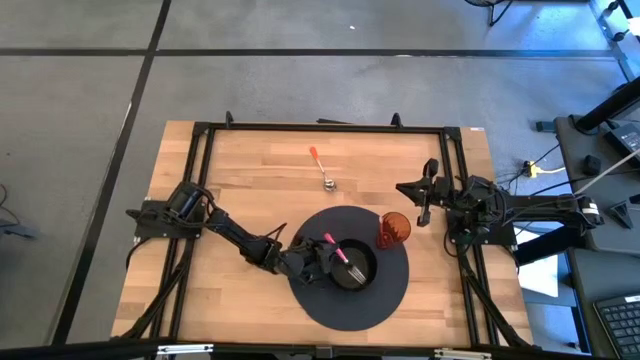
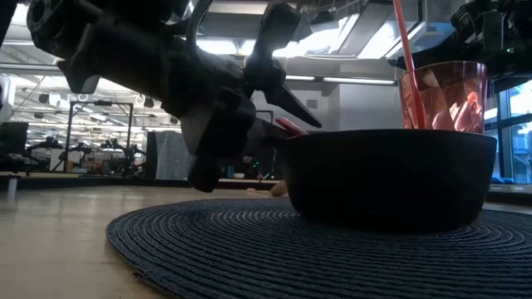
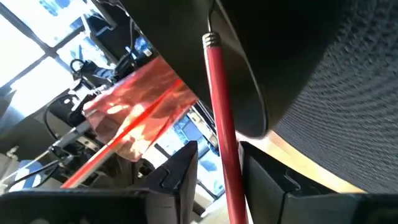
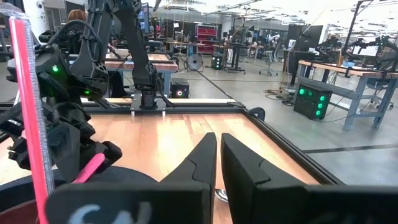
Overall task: Pick & Place Utensil
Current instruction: Put the pink fork into the black bowl on the black placemat, then put the orange spoon into the black bowl on the black placemat
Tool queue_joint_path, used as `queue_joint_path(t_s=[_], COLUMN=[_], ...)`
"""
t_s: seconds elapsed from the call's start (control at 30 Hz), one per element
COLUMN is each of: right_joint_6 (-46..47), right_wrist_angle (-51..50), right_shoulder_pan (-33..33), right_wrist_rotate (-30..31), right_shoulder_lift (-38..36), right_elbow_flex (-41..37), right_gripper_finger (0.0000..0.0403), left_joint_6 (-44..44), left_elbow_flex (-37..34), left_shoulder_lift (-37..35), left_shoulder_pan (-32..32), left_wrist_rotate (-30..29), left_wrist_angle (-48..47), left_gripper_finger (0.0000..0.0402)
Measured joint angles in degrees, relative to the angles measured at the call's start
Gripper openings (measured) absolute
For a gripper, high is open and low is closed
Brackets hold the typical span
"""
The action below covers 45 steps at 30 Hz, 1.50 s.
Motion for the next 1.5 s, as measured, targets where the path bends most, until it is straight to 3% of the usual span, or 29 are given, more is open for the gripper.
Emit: queue_joint_path(t_s=[0.27,0.53,0.7,0.9,0.97,1.03,1.1,1.23,1.3,1.5], right_joint_6=[0.2,1.2,1.2,1.3,1.4,1.6,1.7,1.5,1.4,1.6], right_wrist_angle=[0.0,0.0,0.0,0.0,0.0,0.0,0.0,-0.2,-0.1,0.0], right_shoulder_pan=[0.0,0.0,0.0,0.0,0.0,0.0,0.0,0.0,0.0,0.0], right_wrist_rotate=[0.0,0.0,0.0,0.0,0.0,-0.1,-0.6,-1.1,-1.0,-1.0], right_shoulder_lift=[0.0,0.0,0.0,0.0,0.0,0.0,0.0,0.0,0.0,0.0], right_elbow_flex=[0.0,0.0,0.0,0.0,0.0,0.0,0.0,0.0,0.0,0.0], right_gripper_finger=[0.0026,0.0026,0.0026,0.0026,0.0026,0.0026,0.0026,0.0026,0.0026,0.0026], left_joint_6=[-3.8,-14.8,-20.8,-32.0,-38.6,-46.6,-56.0,-74.2,-81.6,-90.3], left_elbow_flex=[0.0,-1.8,-2.2,-2.5,-4.5,-8.2,-13.2,-23.8,-28.2,-37.5], left_shoulder_lift=[-3.0,-13.4,-16.1,-17.9,-21.9,-27.6,-34.9,-49.8,-55.4,-67.3], left_shoulder_pan=[-1.8,-3.1,-4.2,-2.4,-1.1,0.9,4.4,15.8,21.8,31.6], left_wrist_rotate=[-14.0,-15.5,-11.2,-16.8,-12.6,-4.8,5.6,32.1,41.2,43.5], left_wrist_angle=[0.1,-0.5,-12.1,-11.4,-11.6,-13.4,-16.2,-17.3,-15.8,-7.3], left_gripper_finger=[0.0104,0.0102,0.0094,0.007,0.0056,0.004,0.0023,0.0003,0.0003,0.0001])
